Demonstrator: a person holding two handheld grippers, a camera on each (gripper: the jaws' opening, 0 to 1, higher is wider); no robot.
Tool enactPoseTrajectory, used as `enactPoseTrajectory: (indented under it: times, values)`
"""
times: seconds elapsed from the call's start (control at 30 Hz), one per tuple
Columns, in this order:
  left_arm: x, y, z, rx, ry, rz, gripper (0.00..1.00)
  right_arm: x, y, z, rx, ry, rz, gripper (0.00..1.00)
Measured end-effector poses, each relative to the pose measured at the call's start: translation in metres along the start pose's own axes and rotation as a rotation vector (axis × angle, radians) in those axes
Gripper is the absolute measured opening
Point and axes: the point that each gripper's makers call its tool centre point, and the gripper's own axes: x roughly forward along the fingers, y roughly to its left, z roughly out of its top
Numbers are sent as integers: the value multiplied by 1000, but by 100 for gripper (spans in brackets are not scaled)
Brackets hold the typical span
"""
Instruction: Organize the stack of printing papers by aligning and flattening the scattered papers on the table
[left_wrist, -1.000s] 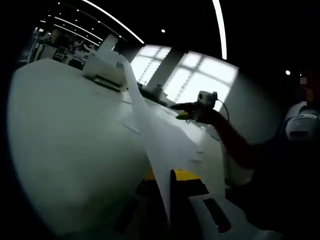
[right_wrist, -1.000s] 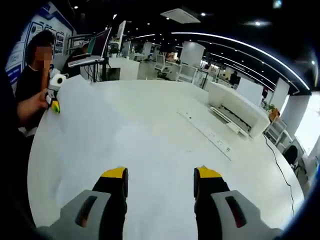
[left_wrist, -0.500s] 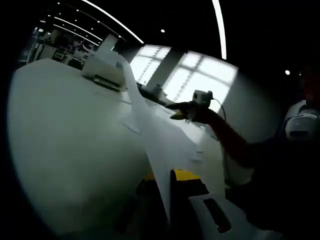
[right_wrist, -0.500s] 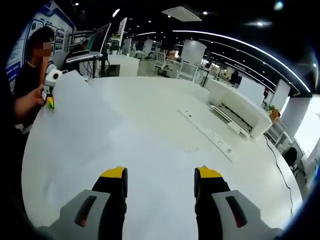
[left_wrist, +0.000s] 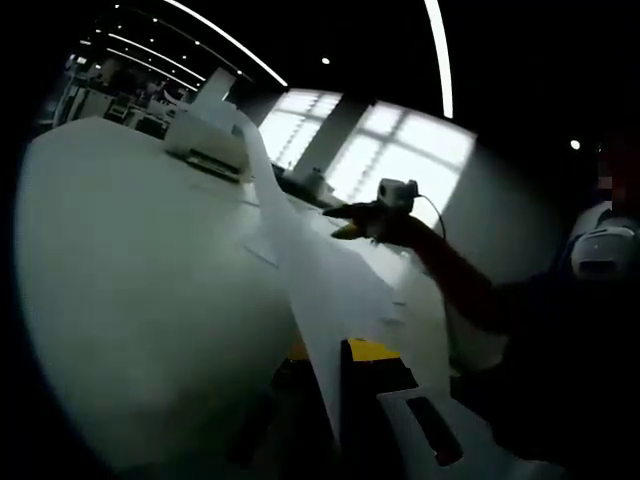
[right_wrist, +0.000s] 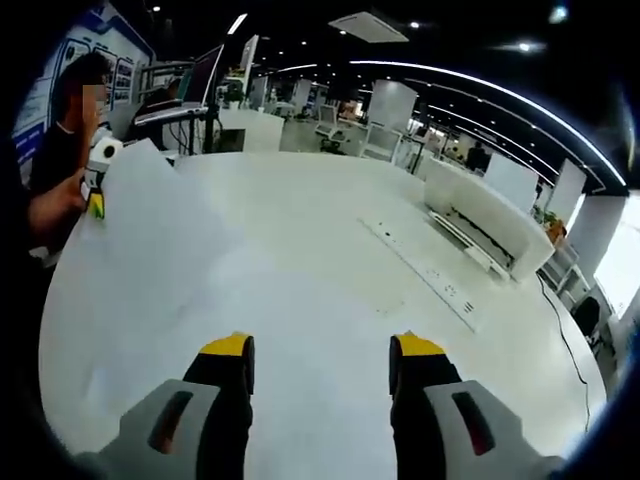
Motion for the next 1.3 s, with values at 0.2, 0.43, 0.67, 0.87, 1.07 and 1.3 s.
enactPoseTrajectory:
  times: [0.2, 0.43, 0.67, 0.87, 1.07, 1.3]
  values:
    - [0, 1, 0, -1, 2, 0, 5, 10, -2, -1, 23, -15, 7, 51]
    - [-1, 2, 0, -3, 3, 1, 5, 14, 1, 0, 41, -26, 6, 52]
    - [-1, 4, 0, -3, 5, 2, 5, 21, 2, -3, 59, -36, 4, 52]
    - [-1, 3, 0, -4, 7, 2, 5, 28, -5, -4, 81, -51, 4, 53]
    - [-2, 5, 0, -3, 8, 2, 5, 33, -6, -5, 89, -56, -4, 54]
    - [-2, 5, -1, -3, 12, 3, 5, 42, -7, -1, 85, -69, -16, 56]
